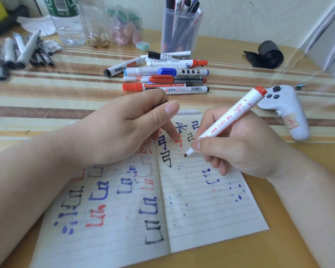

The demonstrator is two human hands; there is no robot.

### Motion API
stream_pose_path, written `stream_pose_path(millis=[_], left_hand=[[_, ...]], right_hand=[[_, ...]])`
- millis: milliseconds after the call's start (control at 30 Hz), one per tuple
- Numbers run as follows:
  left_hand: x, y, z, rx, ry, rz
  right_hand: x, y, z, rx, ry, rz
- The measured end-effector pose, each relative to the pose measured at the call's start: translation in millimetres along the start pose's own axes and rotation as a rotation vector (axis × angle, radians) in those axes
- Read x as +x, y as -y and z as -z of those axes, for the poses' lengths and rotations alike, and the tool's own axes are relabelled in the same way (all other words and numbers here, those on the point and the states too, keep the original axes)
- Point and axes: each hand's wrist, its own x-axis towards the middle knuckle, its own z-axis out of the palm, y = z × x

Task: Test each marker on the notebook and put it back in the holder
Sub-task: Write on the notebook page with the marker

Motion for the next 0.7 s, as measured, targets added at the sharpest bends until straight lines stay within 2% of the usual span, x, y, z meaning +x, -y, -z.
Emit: stream_pose_path(millis=[167, 400, 533, 700], left_hand=[[1, 0, -1, -0.020, -0.007, -0.003], [0, -1, -2, -0.054, -0.007, 0.002], [-3, -2, -8, -0.165, -0.094, 0.020], [-3, -3, -10, -0.200, -0.101, 0.025]], right_hand=[[-1, -1, -1, -0.013, 0.062, 0.040], [0, -3, -2, -0.035, 0.029, 0.033], [-2, 0, -3, -0.057, 0.040, 0.024], [-3, 4, -1, -0.061, 0.062, 0.018]])
